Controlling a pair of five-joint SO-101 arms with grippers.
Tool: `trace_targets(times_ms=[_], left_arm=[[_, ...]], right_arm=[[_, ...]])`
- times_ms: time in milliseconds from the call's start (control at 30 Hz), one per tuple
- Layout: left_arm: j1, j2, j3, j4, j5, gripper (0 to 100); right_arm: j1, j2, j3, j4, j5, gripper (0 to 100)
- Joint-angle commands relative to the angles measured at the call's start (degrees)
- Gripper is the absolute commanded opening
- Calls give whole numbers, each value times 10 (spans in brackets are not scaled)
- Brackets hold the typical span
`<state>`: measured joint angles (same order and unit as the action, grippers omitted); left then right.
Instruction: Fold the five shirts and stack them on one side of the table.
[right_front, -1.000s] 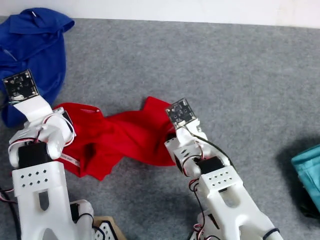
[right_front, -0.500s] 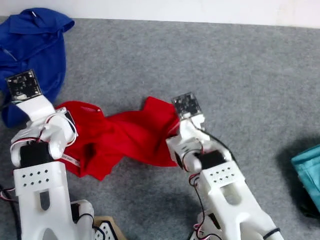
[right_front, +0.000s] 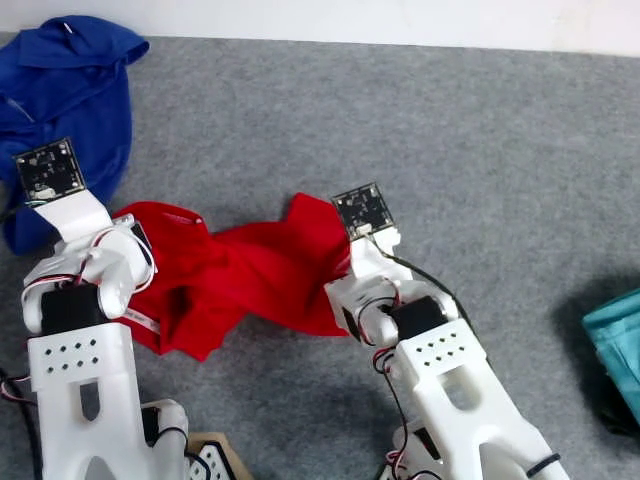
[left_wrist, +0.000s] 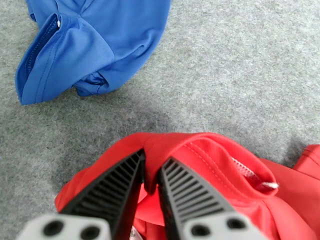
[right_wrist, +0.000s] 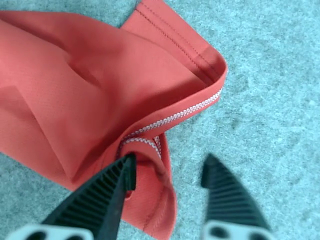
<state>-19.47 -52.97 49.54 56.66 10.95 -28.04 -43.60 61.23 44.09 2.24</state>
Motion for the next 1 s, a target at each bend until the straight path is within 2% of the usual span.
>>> trace_targets(times_ms=[0, 233, 333, 667, 833, 967], left_arm=[[11, -3, -4, -11, 4, 11], [11, -3, -3, -11, 4, 11], [11, -3, -3, -11, 4, 11], [11, -3, -3, -9, 4, 11], [11, -3, -3, -9, 4, 11], [7, -3, -14, -11, 4, 11]], right_arm=[[-7, -6, -17, 0, -4, 88], [-2, -4, -11, -25, 14, 72], [15, 0, -11, -39, 14, 2], [66, -1, 15, -66, 15, 6], [105, -7, 5, -47, 10, 6], [138, -32, -62, 15, 10, 6]])
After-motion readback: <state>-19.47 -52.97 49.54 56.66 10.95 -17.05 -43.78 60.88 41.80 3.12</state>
